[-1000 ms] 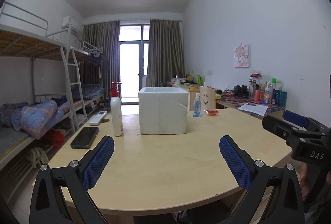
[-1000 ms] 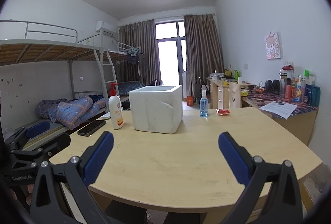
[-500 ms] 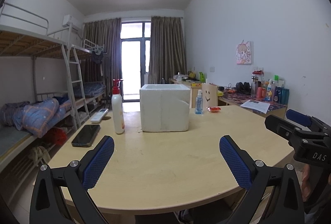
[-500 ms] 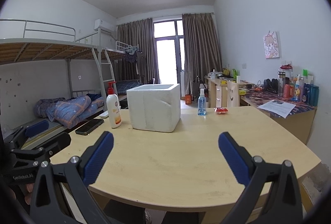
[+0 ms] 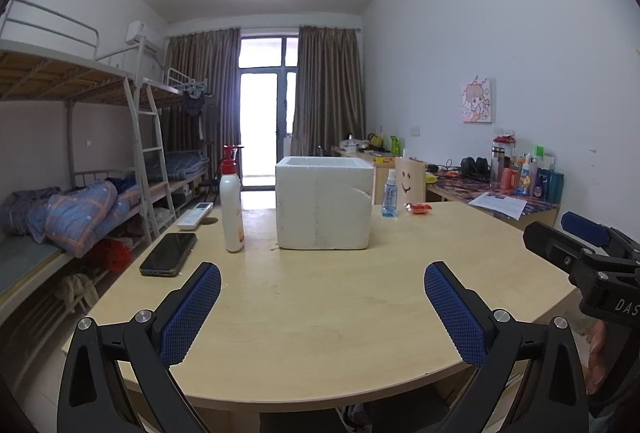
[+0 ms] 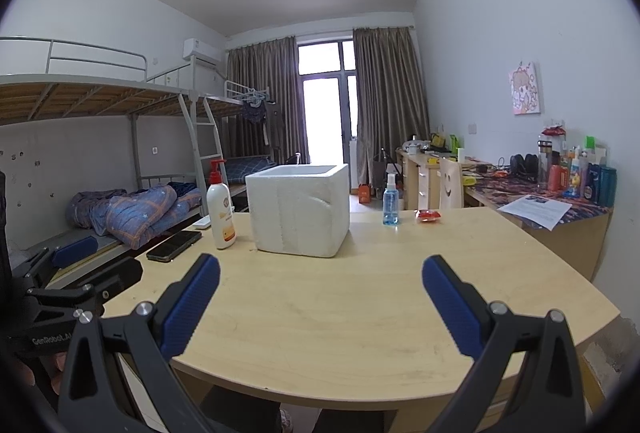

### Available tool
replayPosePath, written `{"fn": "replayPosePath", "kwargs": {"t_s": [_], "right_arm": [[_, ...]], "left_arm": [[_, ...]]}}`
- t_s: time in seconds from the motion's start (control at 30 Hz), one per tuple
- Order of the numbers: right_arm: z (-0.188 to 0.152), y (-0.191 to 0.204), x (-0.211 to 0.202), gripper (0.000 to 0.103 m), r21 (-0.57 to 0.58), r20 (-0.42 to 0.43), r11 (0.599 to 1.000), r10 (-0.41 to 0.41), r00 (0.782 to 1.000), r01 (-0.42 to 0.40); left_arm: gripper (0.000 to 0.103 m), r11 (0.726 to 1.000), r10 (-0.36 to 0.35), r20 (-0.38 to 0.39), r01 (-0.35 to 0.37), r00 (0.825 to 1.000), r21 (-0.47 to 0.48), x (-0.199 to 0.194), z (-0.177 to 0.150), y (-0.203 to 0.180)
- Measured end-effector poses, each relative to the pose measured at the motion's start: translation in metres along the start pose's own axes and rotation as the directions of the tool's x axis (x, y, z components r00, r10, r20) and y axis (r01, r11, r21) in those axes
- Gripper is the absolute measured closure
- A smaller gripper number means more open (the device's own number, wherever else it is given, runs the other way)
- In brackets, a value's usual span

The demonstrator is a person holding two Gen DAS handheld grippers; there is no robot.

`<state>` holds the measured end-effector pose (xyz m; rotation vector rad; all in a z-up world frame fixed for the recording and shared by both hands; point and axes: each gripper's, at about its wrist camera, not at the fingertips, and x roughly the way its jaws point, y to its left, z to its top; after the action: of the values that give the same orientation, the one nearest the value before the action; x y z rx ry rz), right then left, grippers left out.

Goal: Organize soft objects

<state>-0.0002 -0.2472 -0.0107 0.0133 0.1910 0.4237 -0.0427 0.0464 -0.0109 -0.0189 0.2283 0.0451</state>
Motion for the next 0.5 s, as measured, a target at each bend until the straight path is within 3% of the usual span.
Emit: {"fn": "replayPosePath", "kwargs": {"t_s": [0.5], "right_arm": [[-0.0009, 0.0051, -0.0018, 0.001, -0.025, -0.008, 1.0, 0.005, 1.0, -0.006]], "left_arm": [[0.001, 1.0, 0.009, -0.015, -0.009, 1.0, -0.011, 0.0017, -0.0005, 0.0007]]}}
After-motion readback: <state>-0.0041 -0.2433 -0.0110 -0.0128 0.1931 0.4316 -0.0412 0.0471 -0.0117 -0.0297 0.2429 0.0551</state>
